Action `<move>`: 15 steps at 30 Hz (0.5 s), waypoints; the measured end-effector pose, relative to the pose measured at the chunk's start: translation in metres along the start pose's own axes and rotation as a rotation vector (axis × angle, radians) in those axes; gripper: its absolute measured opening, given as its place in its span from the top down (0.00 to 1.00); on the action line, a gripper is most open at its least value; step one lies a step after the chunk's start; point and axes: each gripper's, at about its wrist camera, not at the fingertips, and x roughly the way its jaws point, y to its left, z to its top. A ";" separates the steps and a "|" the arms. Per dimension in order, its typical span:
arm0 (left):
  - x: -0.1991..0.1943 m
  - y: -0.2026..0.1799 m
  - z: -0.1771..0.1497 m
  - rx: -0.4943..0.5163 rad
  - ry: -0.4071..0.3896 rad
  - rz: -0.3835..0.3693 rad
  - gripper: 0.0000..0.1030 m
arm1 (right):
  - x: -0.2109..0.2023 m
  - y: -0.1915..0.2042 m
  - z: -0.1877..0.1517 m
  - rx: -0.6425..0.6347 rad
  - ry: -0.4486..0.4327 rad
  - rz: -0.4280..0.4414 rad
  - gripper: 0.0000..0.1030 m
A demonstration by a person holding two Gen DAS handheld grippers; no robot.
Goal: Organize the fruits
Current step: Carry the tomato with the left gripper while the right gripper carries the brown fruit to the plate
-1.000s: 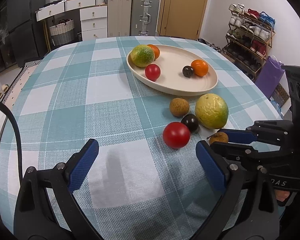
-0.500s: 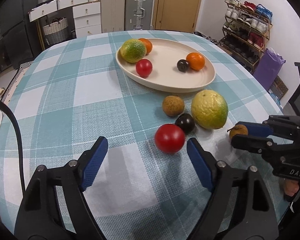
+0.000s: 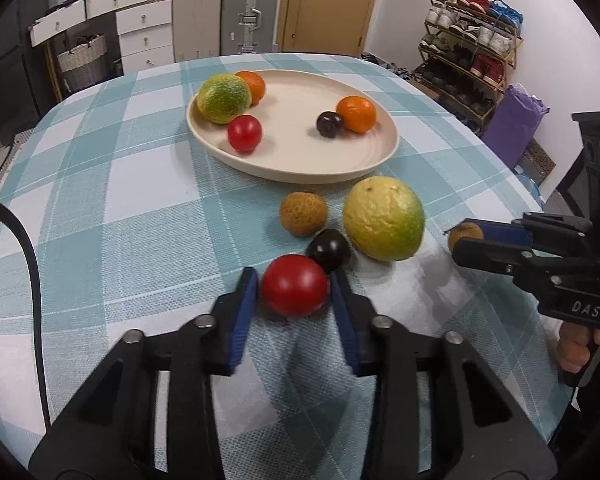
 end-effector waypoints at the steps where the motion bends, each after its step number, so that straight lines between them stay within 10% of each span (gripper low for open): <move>1: 0.000 -0.001 0.000 0.004 -0.001 0.003 0.71 | 0.000 0.000 0.000 0.001 0.000 -0.001 0.75; 15: -0.015 0.004 -0.001 -0.025 -0.048 0.000 0.72 | -0.004 -0.002 0.002 0.007 -0.025 -0.010 0.75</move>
